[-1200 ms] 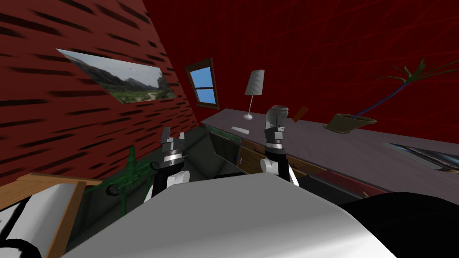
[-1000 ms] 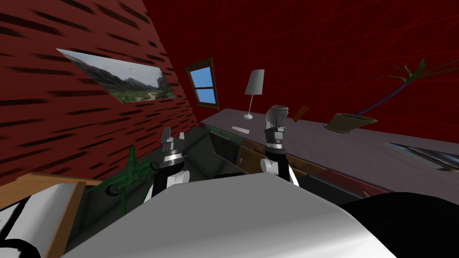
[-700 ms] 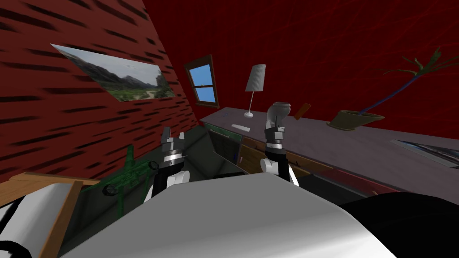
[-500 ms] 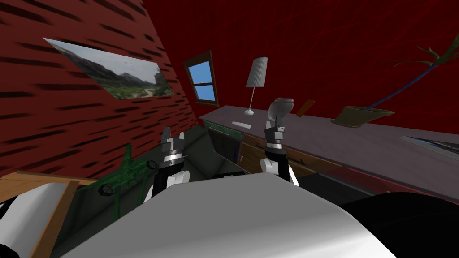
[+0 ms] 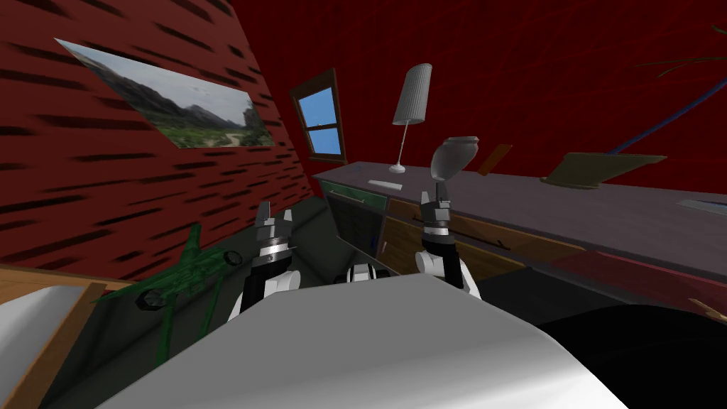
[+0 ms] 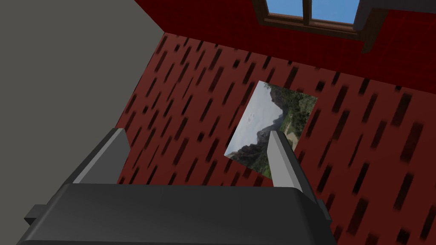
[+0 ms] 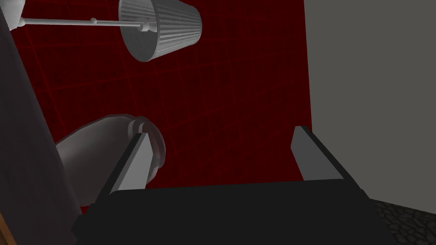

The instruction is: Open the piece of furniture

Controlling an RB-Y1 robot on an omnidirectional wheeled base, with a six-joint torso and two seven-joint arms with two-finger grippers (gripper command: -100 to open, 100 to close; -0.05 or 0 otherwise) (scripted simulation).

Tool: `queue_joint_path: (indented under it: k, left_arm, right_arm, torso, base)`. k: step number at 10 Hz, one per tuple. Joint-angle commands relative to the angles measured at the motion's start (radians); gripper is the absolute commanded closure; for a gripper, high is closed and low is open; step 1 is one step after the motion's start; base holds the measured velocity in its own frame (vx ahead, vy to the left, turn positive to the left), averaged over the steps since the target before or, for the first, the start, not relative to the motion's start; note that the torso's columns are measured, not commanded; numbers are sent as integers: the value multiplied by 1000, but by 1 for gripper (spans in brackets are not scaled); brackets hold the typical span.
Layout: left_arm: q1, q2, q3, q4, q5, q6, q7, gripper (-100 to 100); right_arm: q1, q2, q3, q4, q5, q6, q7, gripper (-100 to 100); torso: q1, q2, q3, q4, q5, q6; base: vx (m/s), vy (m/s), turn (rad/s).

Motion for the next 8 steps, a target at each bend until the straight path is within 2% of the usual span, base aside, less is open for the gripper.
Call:
queue_joint_path:
  k: [1, 5, 6, 8]
  left_arm:
    - [0, 0, 0, 0, 0, 0, 0, 0]
    - [0, 0, 0, 0, 0, 0, 0, 0]
    - [0, 0, 0, 0, 0, 0, 0, 0]
    - [0, 0, 0, 0, 0, 0, 0, 0]
  right_arm:
    - [17, -83, -14, 4, 55, 3, 7, -100]
    - [44, -185, -62, -2, 176, -8, 21, -100]
    - [44, -185, -62, -2, 189, -8, 21, -100]
    - [62, -219, -93, -9, 257, -16, 30, -100]
  torso:
    - [1, 3, -5, 4, 2, 0]
    - [5, 7, -5, 8, 4, 0]
    - [5, 8, -4, 9, 5, 0]
    - [3, 10, -3, 10, 4, 1]
  base:
    - [-8, 29, 56]
    - [2, 36, 90]
    - [6, 31, 26]
    - [1, 32, 90]
